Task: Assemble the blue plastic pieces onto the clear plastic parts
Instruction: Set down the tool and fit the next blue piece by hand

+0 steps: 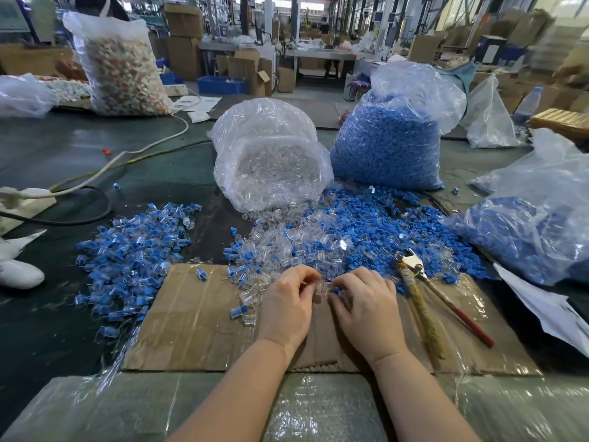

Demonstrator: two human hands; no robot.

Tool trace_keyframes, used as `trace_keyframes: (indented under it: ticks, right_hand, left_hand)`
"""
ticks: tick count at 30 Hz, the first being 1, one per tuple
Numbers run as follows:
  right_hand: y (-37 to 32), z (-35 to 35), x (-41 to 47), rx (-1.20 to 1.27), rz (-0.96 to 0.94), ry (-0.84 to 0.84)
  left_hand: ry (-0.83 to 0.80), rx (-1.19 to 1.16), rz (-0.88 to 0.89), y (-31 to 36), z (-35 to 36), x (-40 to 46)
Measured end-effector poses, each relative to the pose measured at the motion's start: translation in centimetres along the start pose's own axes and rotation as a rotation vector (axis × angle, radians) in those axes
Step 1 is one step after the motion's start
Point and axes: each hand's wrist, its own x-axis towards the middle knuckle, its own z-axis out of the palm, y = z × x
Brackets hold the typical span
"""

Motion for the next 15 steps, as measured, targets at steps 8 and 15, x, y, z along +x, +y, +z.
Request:
trace_keyframes:
  ticks: [8,15]
  right_hand:
    - [0.11,0.52,0.01,-0.083,0.142,0.052]
    - [0.27,0.79,0.16,-0.097,0.199,0.011]
  left_hand:
    - [-0.019,0.026,0.002,-0.12,0.15,0.15]
    - [-0.047,0.046,0.027,-0.15,0.23,0.15]
